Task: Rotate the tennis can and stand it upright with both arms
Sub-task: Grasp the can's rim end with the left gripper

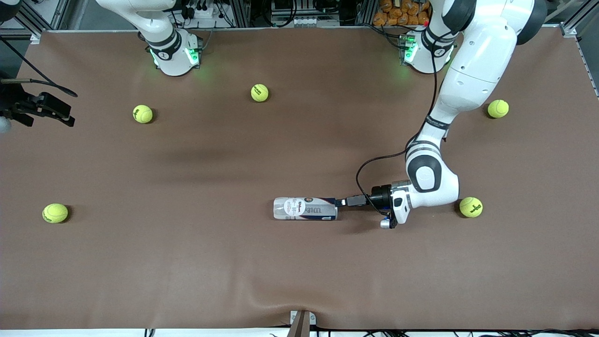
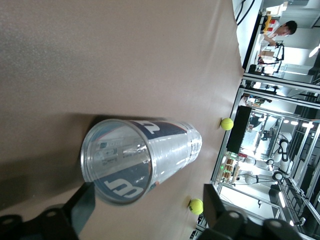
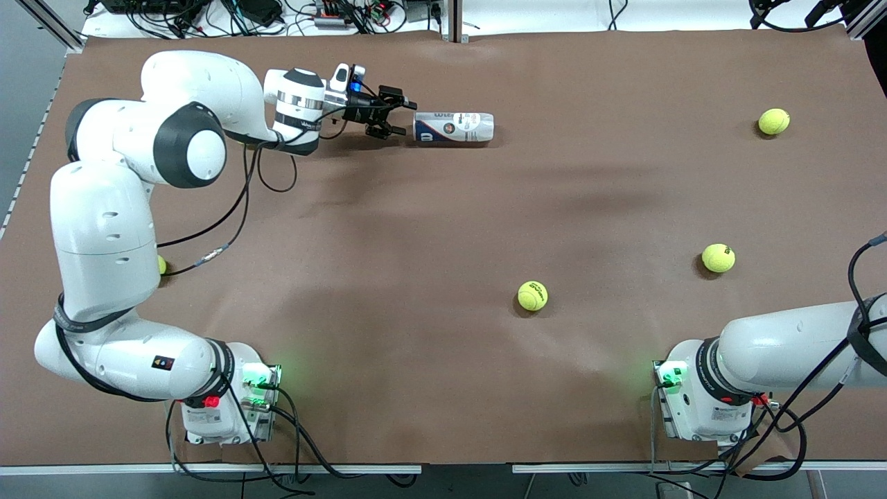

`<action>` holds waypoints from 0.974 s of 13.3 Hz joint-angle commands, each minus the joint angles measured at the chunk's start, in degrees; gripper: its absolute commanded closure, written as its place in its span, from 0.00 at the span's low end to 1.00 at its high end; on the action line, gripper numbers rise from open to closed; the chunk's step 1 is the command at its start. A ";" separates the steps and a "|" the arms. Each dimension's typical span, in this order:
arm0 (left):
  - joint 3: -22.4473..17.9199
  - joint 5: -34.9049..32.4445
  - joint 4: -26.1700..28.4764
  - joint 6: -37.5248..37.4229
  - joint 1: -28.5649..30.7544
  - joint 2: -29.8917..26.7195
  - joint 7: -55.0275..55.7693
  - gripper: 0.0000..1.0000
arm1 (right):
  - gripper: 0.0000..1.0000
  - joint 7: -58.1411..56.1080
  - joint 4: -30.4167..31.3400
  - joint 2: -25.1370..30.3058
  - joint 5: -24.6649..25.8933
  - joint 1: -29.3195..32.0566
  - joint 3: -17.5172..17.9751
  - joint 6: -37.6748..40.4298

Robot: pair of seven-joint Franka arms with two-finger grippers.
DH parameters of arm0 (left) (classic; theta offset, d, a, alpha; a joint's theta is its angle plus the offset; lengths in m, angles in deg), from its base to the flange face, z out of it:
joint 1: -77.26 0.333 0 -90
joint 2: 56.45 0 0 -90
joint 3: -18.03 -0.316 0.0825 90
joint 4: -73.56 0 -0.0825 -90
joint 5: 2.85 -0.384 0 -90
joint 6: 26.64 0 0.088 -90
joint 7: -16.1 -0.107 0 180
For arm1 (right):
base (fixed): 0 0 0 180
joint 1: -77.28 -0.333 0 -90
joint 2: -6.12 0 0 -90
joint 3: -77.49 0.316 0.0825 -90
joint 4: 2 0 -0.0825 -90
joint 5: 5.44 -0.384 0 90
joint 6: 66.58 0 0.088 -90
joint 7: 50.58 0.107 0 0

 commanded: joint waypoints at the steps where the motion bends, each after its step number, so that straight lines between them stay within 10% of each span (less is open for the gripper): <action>1: -0.11 3.86 -1.07 0.72 -1.18 1.75 -2.95 0.33 | 0.00 0.50 0.56 0.29 -0.48 1.44 1.12 -0.59; 3: -0.11 4.74 -1.07 0.98 -1.97 2.63 -3.04 0.46 | 0.00 0.50 0.56 0.29 -0.48 1.44 1.12 -0.59; 5: -0.11 4.83 -1.07 1.69 -2.15 2.37 -3.30 0.96 | 0.00 0.50 0.56 0.21 -0.48 1.44 1.12 -0.59; 13: -0.29 3.43 -1.07 1.69 -2.58 -1.14 0.10 1.00 | 0.00 0.50 0.56 -0.15 -0.48 1.35 1.12 -0.59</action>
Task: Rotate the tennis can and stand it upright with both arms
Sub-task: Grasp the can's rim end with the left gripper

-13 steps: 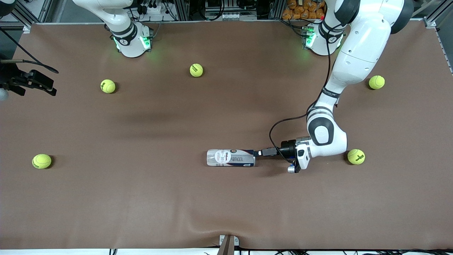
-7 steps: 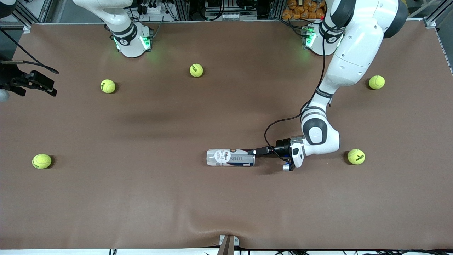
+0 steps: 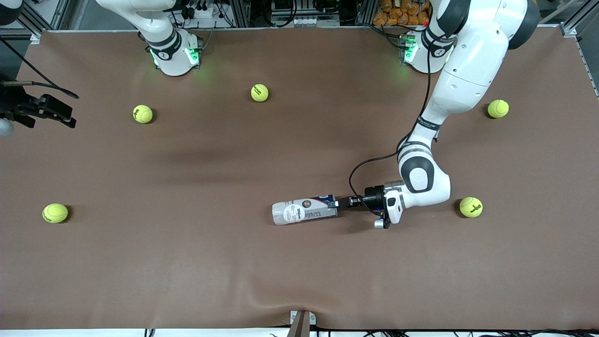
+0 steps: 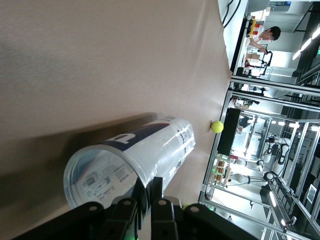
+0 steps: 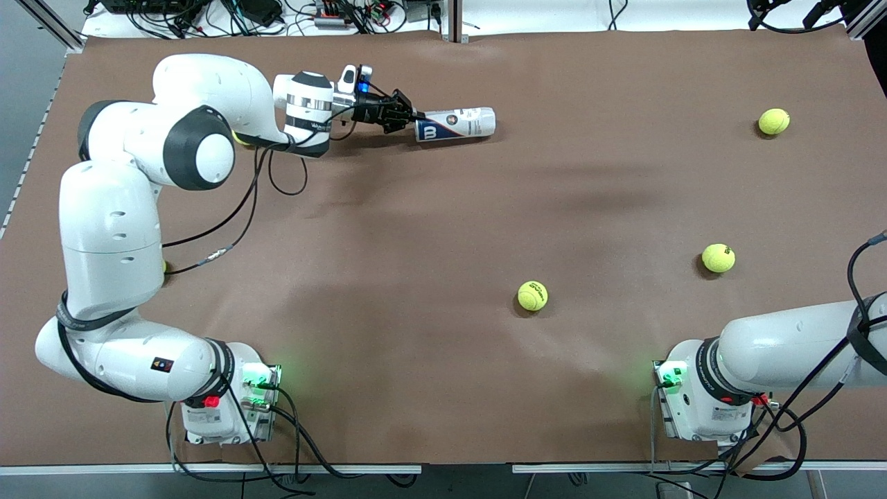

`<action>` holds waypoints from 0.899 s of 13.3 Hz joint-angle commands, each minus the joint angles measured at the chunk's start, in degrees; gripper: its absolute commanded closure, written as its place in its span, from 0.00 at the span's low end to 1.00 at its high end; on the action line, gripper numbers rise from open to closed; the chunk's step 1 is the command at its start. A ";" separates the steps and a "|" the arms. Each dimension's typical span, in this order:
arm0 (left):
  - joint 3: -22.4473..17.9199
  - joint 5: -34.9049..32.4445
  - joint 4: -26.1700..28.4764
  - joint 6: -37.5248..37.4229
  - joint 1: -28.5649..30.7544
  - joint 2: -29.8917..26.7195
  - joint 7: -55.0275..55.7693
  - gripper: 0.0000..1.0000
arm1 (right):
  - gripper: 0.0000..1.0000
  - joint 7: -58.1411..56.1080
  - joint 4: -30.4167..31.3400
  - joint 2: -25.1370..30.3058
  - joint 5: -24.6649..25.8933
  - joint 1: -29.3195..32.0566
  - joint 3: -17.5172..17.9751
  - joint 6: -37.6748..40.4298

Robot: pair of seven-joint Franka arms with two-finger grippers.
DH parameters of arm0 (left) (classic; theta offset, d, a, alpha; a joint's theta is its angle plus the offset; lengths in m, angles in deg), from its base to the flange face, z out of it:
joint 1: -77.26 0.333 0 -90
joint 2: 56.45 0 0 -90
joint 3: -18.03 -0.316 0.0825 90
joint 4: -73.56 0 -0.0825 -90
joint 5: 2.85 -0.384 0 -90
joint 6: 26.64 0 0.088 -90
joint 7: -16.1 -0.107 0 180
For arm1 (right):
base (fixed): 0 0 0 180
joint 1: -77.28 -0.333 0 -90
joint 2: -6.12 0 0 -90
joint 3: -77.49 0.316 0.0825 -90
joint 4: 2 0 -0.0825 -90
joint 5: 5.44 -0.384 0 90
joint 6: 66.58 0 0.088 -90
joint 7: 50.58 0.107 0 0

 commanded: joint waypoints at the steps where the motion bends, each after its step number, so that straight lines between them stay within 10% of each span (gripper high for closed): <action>1: -0.44 -2.77 0.77 1.44 -1.81 -3.60 5.35 1.00 | 0.00 0.50 0.52 0.27 -0.48 1.35 1.12 -0.64; 12: -0.71 -44.41 -8.36 2.33 -10.51 -12.93 61.40 1.00 | 0.00 0.50 0.52 0.27 -0.48 1.26 1.12 -0.29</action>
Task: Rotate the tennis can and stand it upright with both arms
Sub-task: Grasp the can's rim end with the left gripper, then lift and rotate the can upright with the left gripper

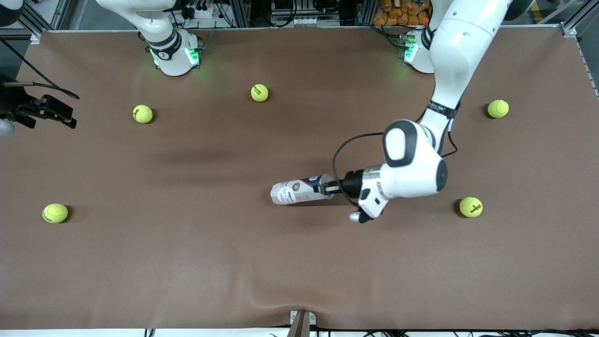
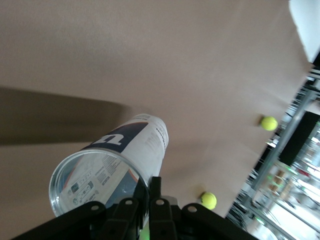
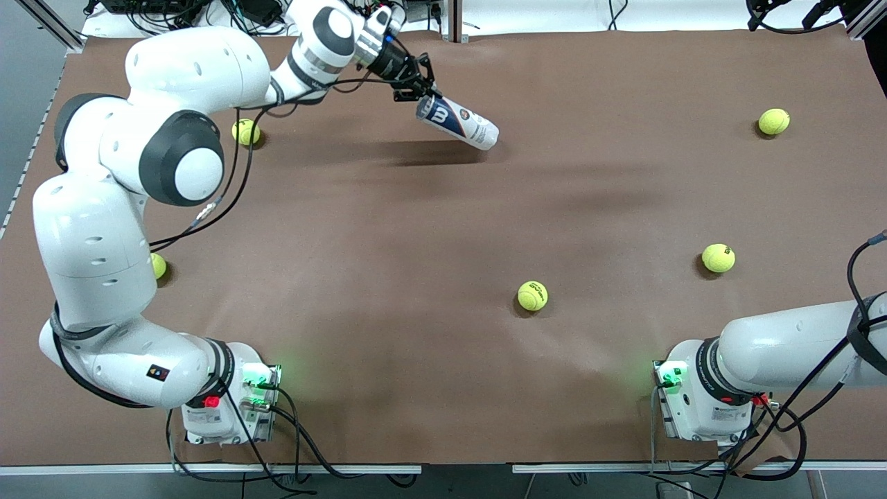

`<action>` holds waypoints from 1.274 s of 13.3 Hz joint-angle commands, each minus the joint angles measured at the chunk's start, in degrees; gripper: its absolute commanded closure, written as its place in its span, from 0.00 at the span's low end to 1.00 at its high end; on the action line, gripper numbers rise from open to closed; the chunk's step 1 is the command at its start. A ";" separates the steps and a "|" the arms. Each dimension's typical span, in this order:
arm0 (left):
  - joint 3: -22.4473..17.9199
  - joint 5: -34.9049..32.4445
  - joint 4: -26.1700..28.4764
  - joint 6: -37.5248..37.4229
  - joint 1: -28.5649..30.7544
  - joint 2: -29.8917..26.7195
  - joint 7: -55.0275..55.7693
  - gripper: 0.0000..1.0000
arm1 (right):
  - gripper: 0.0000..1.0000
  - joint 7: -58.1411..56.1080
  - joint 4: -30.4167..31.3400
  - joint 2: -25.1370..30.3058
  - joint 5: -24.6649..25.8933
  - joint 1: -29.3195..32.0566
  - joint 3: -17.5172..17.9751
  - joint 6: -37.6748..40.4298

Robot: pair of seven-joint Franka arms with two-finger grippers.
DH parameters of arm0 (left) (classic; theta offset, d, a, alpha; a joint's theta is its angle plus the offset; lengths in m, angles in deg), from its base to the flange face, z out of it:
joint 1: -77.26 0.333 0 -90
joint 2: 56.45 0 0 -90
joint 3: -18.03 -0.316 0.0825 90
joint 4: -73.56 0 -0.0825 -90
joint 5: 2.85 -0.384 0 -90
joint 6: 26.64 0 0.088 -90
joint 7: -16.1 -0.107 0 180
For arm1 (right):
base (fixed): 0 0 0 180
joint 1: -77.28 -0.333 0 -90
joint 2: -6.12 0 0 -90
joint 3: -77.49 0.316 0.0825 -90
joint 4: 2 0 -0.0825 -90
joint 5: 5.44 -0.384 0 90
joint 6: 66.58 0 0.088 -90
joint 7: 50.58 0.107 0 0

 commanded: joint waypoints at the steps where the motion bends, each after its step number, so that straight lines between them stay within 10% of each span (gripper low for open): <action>1: -0.46 -11.51 -1.64 0.07 -3.15 -2.05 13.69 1.00 | 0.00 0.50 0.48 0.31 -0.48 1.26 1.07 -0.25; 8: -0.11 -39.31 -7.08 -15.56 -10.71 -6.63 38.07 1.00 | 0.00 0.50 0.48 0.40 -0.48 1.35 1.07 -0.08; 17: -1.95 -52.25 -10.25 -23.13 -21.25 -2.77 49.41 1.00 | 0.00 0.50 0.22 0.31 -1.09 1.26 1.07 -1.30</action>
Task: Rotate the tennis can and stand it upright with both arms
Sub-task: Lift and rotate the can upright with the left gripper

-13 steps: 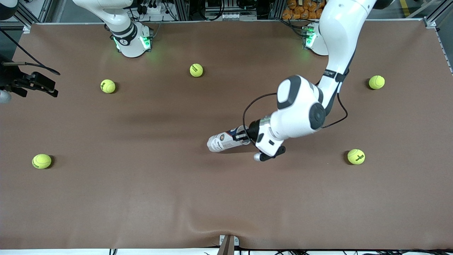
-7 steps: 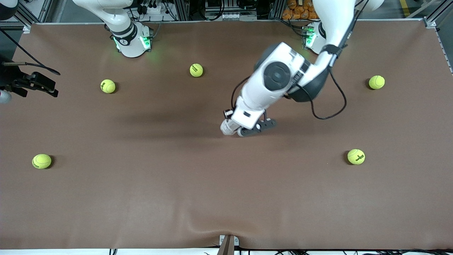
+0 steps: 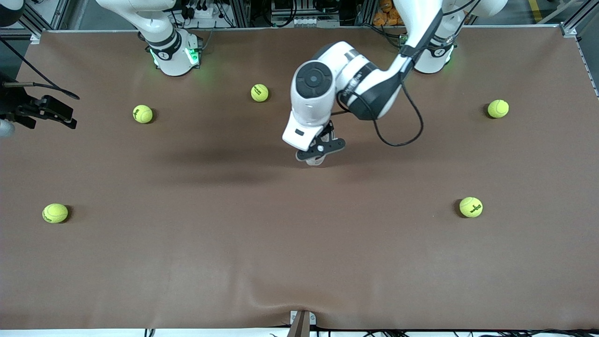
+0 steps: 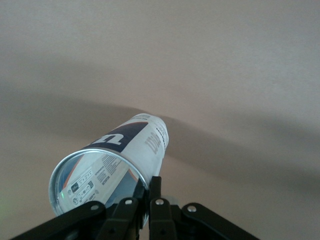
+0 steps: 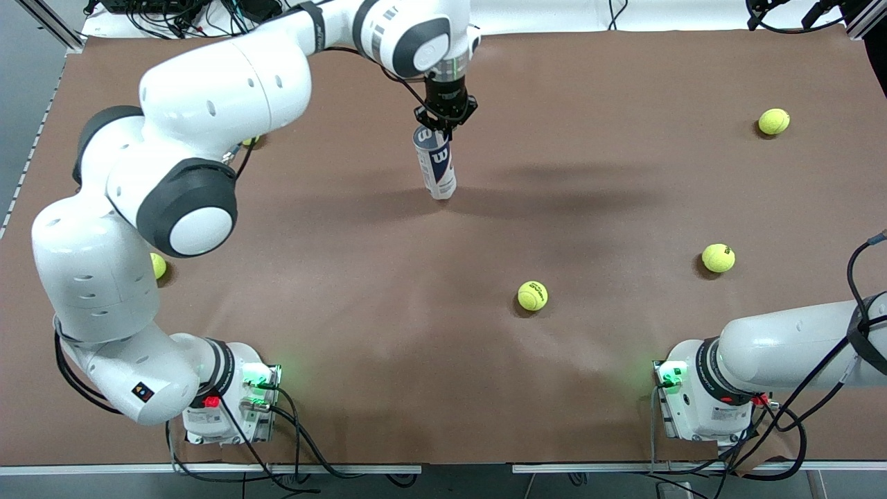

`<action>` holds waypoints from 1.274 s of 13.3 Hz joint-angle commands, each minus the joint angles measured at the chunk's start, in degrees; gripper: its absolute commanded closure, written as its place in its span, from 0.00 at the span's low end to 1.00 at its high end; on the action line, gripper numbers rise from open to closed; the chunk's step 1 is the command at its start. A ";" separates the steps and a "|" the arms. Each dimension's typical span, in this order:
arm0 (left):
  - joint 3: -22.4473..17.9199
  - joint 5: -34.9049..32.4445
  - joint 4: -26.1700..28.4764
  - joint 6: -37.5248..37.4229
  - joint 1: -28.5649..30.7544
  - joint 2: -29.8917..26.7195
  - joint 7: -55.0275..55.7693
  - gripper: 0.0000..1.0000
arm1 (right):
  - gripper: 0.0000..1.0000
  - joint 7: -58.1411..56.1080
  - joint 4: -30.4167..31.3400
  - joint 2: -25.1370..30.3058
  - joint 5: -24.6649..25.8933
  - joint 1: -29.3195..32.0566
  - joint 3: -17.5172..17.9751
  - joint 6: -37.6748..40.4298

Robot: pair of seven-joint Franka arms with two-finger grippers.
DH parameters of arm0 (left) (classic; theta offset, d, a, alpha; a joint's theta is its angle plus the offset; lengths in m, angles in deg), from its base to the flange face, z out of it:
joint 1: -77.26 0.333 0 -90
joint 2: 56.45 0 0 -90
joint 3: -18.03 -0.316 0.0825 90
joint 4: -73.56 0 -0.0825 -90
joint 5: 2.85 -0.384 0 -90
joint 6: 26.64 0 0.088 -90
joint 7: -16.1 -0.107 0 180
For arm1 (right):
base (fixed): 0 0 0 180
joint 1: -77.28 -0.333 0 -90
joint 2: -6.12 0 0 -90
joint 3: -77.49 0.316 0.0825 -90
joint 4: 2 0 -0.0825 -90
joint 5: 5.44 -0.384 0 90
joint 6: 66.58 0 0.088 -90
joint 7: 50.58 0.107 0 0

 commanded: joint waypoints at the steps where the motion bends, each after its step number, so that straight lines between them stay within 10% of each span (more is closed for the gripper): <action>1: -2.36 -3.31 -4.54 -1.94 -4.50 3.51 3.85 1.00 | 0.00 0.50 0.16 0.41 -1.18 1.17 1.13 -1.42; 17: -2.81 -3.31 -4.28 0.25 -5.31 5.98 4.38 0.95 | 0.00 0.42 -0.10 1.38 -1.36 0.38 1.31 -1.25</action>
